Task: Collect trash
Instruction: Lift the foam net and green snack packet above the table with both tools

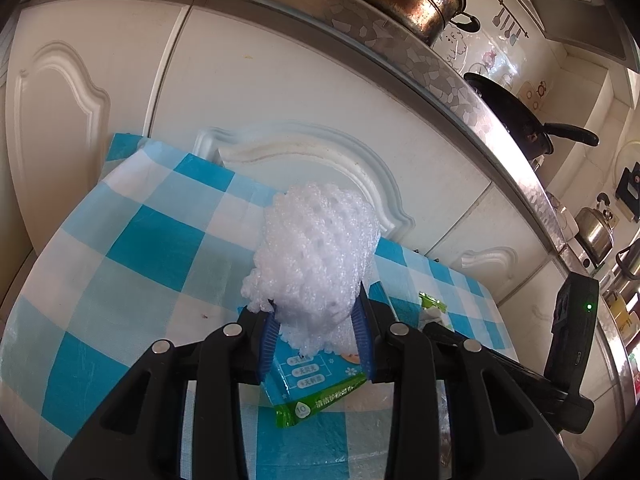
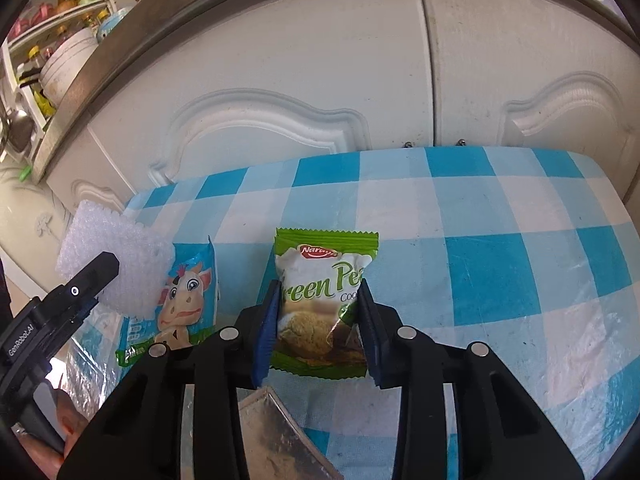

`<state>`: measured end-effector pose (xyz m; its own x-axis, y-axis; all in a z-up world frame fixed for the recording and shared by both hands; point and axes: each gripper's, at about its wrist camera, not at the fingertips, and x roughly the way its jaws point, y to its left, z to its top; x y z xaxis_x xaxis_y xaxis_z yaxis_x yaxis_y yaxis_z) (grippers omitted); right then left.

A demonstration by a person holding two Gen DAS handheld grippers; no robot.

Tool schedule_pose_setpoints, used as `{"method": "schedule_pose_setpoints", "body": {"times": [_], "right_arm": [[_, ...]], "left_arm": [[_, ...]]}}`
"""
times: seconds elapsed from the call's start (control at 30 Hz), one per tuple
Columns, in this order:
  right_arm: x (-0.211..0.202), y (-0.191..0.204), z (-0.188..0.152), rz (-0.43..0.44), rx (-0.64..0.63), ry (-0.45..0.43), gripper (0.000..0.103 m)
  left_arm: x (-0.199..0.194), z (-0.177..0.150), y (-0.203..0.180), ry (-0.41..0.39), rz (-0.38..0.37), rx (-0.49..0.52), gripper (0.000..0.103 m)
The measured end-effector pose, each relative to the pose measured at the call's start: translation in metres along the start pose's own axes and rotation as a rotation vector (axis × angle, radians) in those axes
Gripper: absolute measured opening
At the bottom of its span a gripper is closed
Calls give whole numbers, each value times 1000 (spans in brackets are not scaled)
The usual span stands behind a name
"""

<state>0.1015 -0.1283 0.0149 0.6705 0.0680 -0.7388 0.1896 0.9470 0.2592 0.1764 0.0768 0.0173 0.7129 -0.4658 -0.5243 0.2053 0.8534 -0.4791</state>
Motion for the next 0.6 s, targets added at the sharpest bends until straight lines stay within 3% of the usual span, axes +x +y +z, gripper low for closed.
{"method": "schedule_pose_setpoints", "body": {"times": [0.23,0.6], "right_arm": [[-48,-6,-24,56,67,-52,38],[-100,-16,-81,29,93,-53,38]], "left_arm": [[-6,0,0,-22,-4,-7,34],[-16,0,-4,-71,29,2,33]]}}
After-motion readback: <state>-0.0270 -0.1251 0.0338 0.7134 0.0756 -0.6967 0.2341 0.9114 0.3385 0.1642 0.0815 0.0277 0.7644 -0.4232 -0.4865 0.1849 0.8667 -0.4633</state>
